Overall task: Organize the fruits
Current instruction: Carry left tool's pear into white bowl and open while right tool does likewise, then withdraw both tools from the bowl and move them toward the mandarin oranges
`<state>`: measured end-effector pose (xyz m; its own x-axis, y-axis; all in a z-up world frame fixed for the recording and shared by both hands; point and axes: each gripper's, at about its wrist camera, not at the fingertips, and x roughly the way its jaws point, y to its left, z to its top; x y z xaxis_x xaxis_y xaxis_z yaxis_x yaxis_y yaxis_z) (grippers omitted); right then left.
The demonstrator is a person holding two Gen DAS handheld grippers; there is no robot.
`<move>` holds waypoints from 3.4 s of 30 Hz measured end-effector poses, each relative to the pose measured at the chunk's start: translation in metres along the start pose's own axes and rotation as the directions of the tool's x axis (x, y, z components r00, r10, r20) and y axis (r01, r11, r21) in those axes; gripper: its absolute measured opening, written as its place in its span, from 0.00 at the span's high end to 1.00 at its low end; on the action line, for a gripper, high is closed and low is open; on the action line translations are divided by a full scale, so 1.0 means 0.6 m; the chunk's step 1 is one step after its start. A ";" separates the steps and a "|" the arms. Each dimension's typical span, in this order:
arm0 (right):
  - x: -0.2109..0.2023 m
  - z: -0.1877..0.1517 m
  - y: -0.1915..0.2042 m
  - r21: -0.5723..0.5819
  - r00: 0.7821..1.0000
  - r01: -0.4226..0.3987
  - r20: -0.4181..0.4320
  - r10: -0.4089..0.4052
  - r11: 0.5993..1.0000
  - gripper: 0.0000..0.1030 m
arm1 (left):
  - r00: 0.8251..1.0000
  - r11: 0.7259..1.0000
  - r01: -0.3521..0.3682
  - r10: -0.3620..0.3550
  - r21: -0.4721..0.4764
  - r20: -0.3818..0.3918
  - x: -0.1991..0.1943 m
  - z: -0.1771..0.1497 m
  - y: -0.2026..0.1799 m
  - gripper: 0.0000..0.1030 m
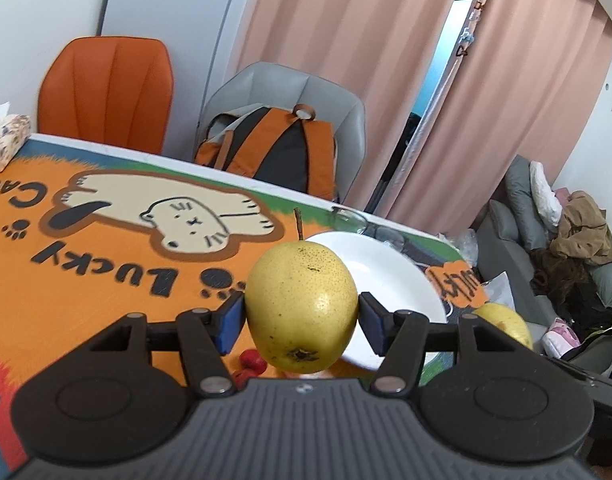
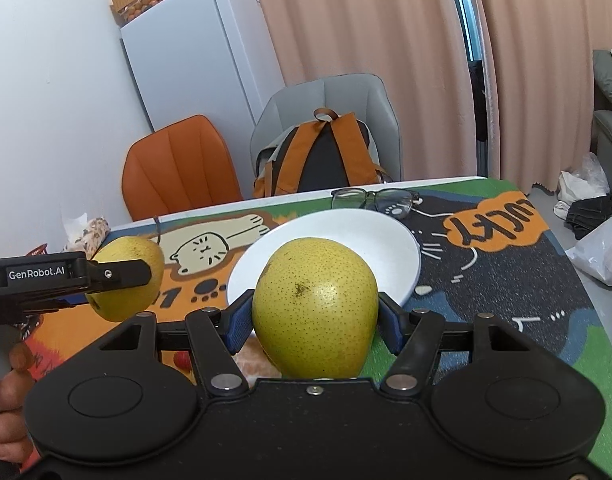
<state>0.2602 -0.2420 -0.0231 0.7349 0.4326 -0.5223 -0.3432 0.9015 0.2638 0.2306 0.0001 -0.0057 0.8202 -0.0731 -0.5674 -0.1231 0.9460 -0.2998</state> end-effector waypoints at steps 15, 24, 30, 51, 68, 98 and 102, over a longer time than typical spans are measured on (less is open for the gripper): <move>0.087 0.032 -0.021 0.052 1.000 0.022 -0.015 -0.021 0.998 0.40 | 0.998 0.999 0.039 -0.038 0.031 -0.060 0.097 0.019 -0.038 0.42; 0.152 0.017 -0.049 0.124 0.999 0.004 -0.045 0.002 0.992 0.40 | 0.994 1.000 0.006 -0.003 0.027 -0.110 0.159 0.016 -0.038 0.42; 0.174 0.002 -0.056 0.125 0.998 0.008 -0.070 0.000 0.992 0.39 | 0.986 0.999 -0.008 0.015 0.040 -0.165 0.190 0.009 -0.045 0.42; 0.115 0.005 -0.043 0.127 0.999 -0.042 -0.017 0.045 0.991 0.38 | 0.993 0.997 -0.055 0.061 0.062 -0.102 0.103 0.009 -0.034 0.27; 0.014 -0.046 -0.012 0.134 0.999 -0.045 0.005 0.045 0.990 0.18 | 0.993 0.994 -0.105 0.106 0.020 -0.051 -0.015 -0.041 0.012 0.15; -0.115 -0.113 0.057 0.048 0.999 -0.040 0.031 0.039 0.998 0.05 | 0.992 0.990 -0.126 0.126 -0.056 -0.010 -0.174 -0.113 0.110 0.14; -0.125 -0.115 0.067 0.030 0.998 -0.048 0.032 0.047 0.998 0.05 | 0.993 0.991 -0.117 0.116 -0.061 -0.014 -0.186 -0.121 0.117 0.14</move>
<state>0.1509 -0.2372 -0.0296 0.7364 0.4737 -0.4831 -0.3604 0.8789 0.3125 0.0897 0.0518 -0.0189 0.7925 0.0330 -0.6090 -0.2518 0.9272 -0.2774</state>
